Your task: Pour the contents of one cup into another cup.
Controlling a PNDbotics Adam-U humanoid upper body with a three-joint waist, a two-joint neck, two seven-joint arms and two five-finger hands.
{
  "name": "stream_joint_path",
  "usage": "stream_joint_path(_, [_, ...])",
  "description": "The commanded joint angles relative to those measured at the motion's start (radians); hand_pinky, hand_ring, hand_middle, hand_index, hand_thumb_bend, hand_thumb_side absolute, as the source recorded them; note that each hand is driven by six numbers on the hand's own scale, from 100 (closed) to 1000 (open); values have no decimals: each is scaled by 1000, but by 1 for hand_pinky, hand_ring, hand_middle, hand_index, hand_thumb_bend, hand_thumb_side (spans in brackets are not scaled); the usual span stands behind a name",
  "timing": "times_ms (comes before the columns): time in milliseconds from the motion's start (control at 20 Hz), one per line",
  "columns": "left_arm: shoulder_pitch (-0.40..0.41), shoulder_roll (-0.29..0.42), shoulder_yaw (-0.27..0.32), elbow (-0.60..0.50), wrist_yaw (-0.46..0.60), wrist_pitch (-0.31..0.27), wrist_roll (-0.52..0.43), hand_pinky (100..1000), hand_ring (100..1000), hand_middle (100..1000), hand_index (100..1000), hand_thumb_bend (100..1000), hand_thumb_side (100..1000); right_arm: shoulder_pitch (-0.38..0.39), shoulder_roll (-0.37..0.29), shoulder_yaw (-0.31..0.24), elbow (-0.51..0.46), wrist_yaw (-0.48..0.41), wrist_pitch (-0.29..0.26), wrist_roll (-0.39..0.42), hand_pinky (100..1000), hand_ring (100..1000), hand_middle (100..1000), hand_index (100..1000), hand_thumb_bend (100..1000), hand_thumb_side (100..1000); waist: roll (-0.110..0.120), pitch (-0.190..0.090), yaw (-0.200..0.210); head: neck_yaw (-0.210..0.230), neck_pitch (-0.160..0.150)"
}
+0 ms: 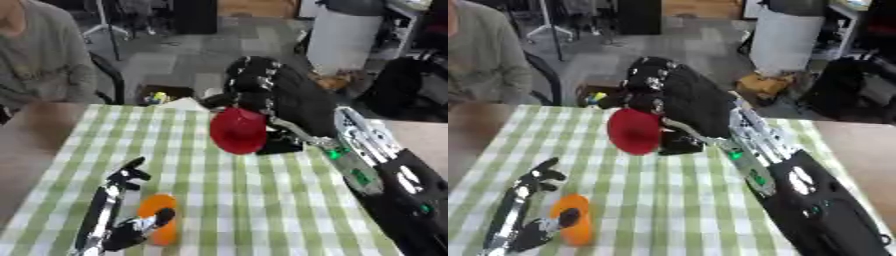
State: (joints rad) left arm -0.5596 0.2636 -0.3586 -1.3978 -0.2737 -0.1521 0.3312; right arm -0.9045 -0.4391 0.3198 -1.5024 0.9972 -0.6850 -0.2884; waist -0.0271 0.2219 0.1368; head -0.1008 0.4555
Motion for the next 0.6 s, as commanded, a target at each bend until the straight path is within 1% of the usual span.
stream_joint_path(50, [-2,29,13,-60,43,16,-28,665,777,618,908,871,807,5,-25,-52,5,-119,51,26,528,550,316,759,100,100,5,-18,0,3,-11])
stream_joint_path(200, [10,30,14,-84,65,22,-43,664,778,617,905,859,815,32,-19,-102,45,-298,125,63,467,542,307,755,100,100,8,-17,2,1,-11])
stream_joint_path(350, [16,29,22,-103,89,26,-38,662,777,615,903,860,814,65,-6,-162,93,-471,209,98,431,540,299,753,100,100,13,-15,6,-1,-10])
stream_joint_path(500, [18,28,30,-120,112,31,-27,660,775,613,899,858,813,96,7,-219,160,-583,286,114,401,536,279,750,100,100,18,-15,10,-1,-9])
stream_joint_path(600, [19,29,33,-130,123,34,-22,660,775,613,899,856,812,111,14,-247,218,-626,327,113,391,537,264,750,100,100,21,-14,12,-2,-8])
